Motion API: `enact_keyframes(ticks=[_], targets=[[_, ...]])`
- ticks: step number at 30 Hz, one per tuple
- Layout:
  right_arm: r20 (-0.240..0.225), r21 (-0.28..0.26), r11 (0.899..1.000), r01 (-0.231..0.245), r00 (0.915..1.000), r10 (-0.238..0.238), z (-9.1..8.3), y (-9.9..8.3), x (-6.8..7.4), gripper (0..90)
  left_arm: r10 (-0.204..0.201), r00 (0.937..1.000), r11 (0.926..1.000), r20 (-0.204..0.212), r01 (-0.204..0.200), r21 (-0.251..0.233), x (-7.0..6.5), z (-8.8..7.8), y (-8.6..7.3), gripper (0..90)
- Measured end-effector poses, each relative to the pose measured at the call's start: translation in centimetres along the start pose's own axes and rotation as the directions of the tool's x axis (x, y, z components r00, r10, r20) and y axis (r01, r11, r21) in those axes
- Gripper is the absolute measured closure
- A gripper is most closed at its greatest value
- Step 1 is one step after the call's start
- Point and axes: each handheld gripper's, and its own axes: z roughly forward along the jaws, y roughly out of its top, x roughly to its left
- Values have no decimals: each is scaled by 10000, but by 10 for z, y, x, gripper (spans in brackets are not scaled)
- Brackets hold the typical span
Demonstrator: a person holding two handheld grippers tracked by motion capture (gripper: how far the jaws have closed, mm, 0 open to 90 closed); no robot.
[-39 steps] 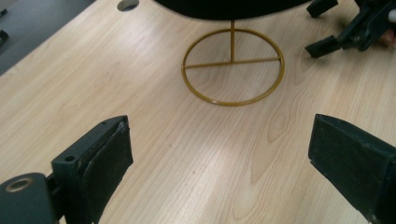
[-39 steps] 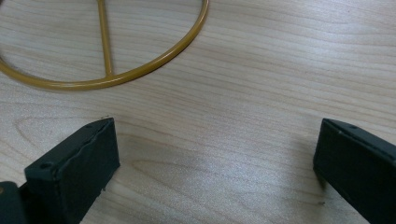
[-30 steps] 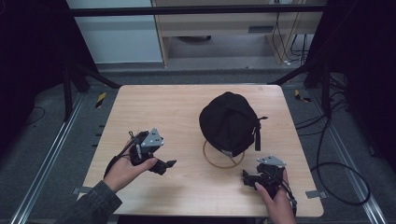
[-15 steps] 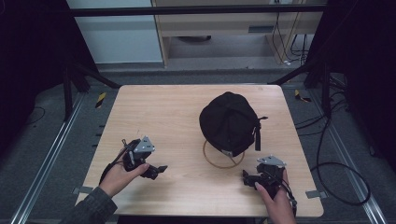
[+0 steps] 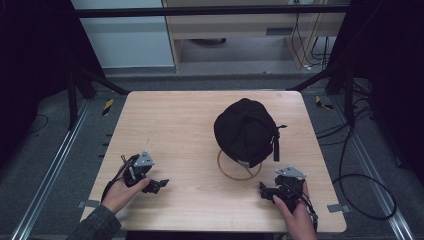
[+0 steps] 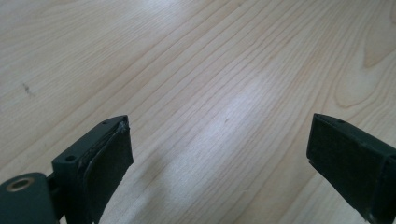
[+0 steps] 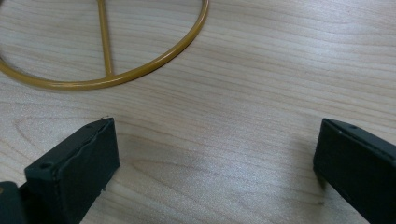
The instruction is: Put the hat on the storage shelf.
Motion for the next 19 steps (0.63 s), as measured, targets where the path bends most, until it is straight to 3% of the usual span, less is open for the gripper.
enact_keyframes(ticks=[6,7,9,19], targets=[[1,5,10000,13,10000,-13,0,0,0,3,-188,9995,9997,-248,184,-130,6,6,-15,64],[-1,5,10000,12,10000,-12,0,0,0,4,-113,9994,9999,-318,114,32,6,10,-20,62],[0,6,10000,14,10000,-14,0,0,0,4,-355,9990,9990,-283,346,-297,8,12,-25,36],[0,5,10000,15,10000,-15,0,0,0,4,-271,9995,9989,-173,264,-395,11,9,-30,18]])
